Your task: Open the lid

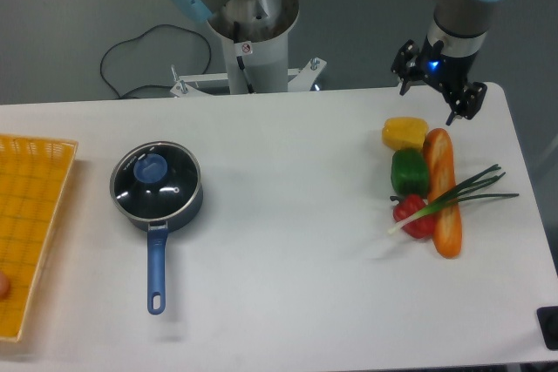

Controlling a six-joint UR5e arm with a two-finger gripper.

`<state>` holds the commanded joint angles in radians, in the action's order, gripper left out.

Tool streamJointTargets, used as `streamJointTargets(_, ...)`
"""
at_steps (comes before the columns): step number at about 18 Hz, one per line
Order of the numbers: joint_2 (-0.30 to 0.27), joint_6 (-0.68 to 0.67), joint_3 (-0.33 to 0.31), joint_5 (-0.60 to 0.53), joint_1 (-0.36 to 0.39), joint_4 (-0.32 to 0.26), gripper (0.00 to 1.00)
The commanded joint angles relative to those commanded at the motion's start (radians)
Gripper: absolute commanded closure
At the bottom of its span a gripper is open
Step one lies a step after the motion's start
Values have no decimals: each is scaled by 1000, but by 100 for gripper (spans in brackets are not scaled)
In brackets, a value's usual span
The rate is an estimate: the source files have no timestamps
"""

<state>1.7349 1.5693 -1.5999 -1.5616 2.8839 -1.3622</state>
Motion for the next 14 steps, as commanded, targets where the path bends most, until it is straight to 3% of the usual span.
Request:
streamJointTargets(8, 0, 0, -2, -2, -14, -2, 0)
streamJointTargets(14, -3, -8, -40, 0, -12, 11, 0)
